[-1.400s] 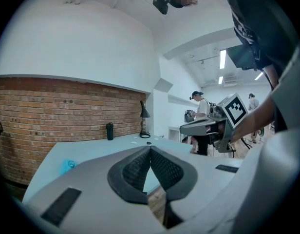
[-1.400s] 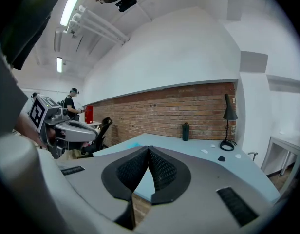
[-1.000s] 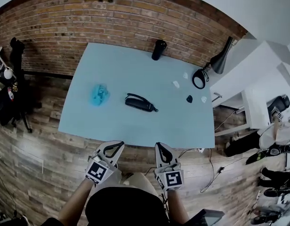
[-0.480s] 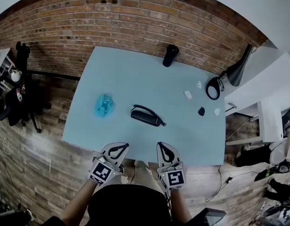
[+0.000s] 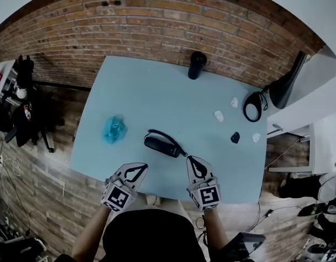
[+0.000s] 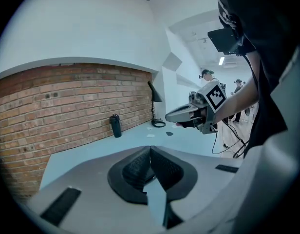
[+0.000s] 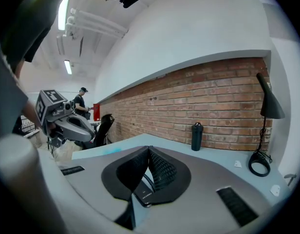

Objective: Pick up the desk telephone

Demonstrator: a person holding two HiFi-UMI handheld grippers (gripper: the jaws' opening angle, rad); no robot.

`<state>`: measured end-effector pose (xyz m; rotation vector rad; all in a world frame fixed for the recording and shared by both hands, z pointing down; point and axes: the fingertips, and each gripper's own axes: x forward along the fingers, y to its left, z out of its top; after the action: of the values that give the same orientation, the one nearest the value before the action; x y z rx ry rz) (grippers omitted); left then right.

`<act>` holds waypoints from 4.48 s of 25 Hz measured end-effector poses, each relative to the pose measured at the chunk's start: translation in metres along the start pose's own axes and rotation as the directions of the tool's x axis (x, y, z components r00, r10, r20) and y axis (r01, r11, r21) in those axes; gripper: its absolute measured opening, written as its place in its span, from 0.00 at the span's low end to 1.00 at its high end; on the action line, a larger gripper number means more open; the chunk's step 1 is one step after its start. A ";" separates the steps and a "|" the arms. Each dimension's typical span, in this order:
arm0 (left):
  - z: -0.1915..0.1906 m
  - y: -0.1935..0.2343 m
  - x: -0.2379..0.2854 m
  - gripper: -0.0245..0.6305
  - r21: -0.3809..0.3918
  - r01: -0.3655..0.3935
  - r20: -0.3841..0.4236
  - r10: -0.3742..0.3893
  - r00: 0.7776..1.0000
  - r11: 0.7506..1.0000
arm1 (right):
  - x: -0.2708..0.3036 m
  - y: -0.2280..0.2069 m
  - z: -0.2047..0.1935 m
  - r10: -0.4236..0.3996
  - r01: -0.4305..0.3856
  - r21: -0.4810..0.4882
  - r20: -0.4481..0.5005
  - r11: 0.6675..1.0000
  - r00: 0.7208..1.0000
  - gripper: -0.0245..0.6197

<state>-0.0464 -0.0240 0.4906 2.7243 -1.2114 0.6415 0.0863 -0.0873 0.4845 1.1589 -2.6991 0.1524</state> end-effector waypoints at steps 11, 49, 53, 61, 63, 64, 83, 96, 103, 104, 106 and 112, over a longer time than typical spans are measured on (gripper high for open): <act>-0.054 0.055 0.043 0.15 0.059 0.113 -0.148 -0.104 0.983 0.992 | 0.041 0.003 -0.067 0.084 -0.130 -0.148 -0.284 0.980 0.955 0.15; -0.206 0.059 0.155 0.49 0.281 0.663 -0.716 -0.308 0.626 0.694 | 0.094 0.018 -0.225 0.270 -0.575 -0.129 -0.785 0.808 0.557 0.44; -0.210 0.056 0.160 0.49 0.249 0.659 -0.713 -0.326 0.620 0.709 | 0.094 0.018 -0.225 0.284 -0.576 -0.120 -0.778 0.808 0.560 0.44; -0.220 0.056 0.167 0.49 0.261 0.661 -0.745 -0.289 0.601 0.703 | 0.095 0.019 -0.227 0.264 -0.583 -0.137 -0.793 0.801 0.549 0.47; -0.221 0.056 0.167 0.50 0.244 0.673 -0.748 -0.307 0.589 0.698 | 0.097 0.019 -0.227 0.254 -0.577 -0.152 -0.788 0.803 0.561 0.47; -0.221 0.056 0.166 0.50 0.237 0.675 -0.749 -0.311 0.585 0.699 | 0.097 0.019 -0.227 0.251 -0.574 -0.161 -0.782 0.803 0.570 0.47; -0.223 0.054 0.168 0.50 0.171 0.674 -0.772 -0.327 0.545 0.719 | 0.113 0.022 -0.250 0.200 -0.592 -0.183 -0.830 0.785 0.521 0.50; -0.223 0.054 0.168 0.50 0.170 0.683 -0.778 -0.329 0.536 0.710 | 0.114 0.025 -0.245 0.236 -0.584 -0.151 -0.813 0.797 0.532 0.50; -0.222 0.056 0.169 0.50 0.165 0.677 -0.774 -0.331 0.539 0.717 | 0.118 0.024 -0.245 0.233 -0.573 -0.146 -0.812 0.807 0.535 0.50; -0.222 0.057 0.170 0.50 0.164 0.676 -0.774 -0.331 0.540 0.719 | 0.119 0.023 -0.246 0.230 -0.570 -0.146 -0.813 0.809 0.534 0.50; -0.222 0.056 0.170 0.50 0.163 0.674 -0.773 -0.331 0.541 0.720 | 0.118 0.022 -0.248 0.221 -0.565 -0.147 -0.818 0.812 0.531 0.50; -0.223 0.055 0.169 0.49 0.171 0.678 -0.761 -0.341 0.552 0.715 | 0.117 0.023 -0.247 0.222 -0.567 -0.147 -0.819 0.811 0.529 0.50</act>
<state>-0.0605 -0.1224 0.7578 2.4824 -0.0153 1.7835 0.0258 -0.1113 0.7514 0.1892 -1.9842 0.1171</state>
